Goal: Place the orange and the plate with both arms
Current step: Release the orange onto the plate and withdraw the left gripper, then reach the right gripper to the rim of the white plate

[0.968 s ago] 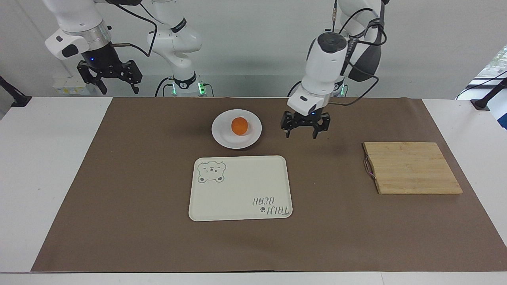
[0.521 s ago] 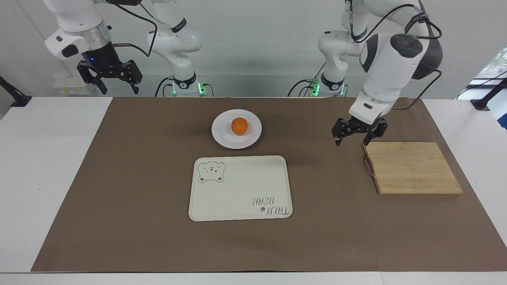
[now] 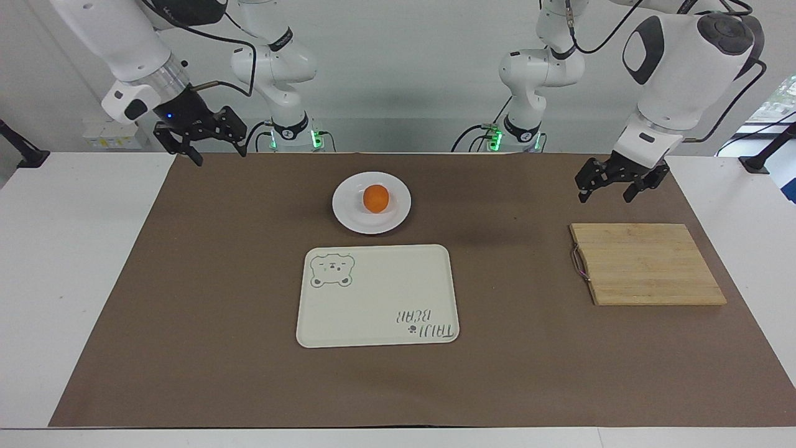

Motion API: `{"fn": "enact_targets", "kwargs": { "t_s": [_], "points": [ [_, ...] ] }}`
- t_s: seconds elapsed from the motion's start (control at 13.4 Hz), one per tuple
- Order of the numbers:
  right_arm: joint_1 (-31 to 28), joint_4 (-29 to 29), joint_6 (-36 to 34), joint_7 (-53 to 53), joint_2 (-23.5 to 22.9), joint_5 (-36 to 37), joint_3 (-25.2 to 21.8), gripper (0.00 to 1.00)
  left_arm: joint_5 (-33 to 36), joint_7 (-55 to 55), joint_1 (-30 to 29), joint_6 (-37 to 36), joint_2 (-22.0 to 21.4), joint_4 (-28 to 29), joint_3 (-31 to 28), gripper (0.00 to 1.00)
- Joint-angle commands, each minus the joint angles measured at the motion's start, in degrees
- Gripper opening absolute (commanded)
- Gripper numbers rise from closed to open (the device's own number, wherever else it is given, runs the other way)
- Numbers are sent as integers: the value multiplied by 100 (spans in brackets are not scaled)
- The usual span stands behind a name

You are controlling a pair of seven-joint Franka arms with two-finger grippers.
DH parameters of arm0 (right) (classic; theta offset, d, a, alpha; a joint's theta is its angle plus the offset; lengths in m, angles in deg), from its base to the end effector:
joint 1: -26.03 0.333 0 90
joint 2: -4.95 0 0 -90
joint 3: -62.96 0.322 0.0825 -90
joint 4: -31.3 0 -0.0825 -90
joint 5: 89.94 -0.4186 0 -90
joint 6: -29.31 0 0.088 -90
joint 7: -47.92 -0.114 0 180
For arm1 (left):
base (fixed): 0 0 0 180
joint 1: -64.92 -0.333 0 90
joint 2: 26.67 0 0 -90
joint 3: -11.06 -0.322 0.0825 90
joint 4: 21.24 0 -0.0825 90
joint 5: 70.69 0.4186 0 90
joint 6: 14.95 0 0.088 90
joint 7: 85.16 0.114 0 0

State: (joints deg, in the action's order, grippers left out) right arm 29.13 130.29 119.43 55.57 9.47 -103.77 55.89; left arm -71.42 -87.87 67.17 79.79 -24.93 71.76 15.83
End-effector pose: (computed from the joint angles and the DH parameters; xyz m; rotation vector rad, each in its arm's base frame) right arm 0.5605 -0.0139 0.5930 -2.8822 -0.0795 0.0732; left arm 0.5996 -0.0745 0.5860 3.1243 -0.1159 -0.0019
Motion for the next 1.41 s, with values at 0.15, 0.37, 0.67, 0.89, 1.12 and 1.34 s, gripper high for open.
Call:
{"fn": "enact_targets", "kwargs": {
  "t_s": [0.15, 0.37, 0.67, 0.89, 1.12, 1.34],
  "points": [
    [-108, 1313, 892, 150, 136, -1366, 21, 100, 108, 474, -198, -131, -69, -70, -54, 100],
    [-134, 2121, 1217, 683, 145, -2359, 13, 100, 161, 483, -207, -587, 1, -272, -54, 100],
    [49, 3221, 1913, 1178, 373, -3125, 48, 100, 135, 439, -199, -633, 108, -537, -72, 100],
    [24, 3740, 2149, 1836, 312, -3609, 39, 100, 135, 430, -129, -650, 90, -493, -54, 100],
    [76, 4074, 2203, 2072, 259, -3951, 39, 100, 135, 430, -190, -659, 81, -493, -54, 100],
    [85, 4312, 2352, 2329, 180, -4136, 48, 100, 135, 439, -225, -659, 81, -493, -63, 100]
  ]
}}
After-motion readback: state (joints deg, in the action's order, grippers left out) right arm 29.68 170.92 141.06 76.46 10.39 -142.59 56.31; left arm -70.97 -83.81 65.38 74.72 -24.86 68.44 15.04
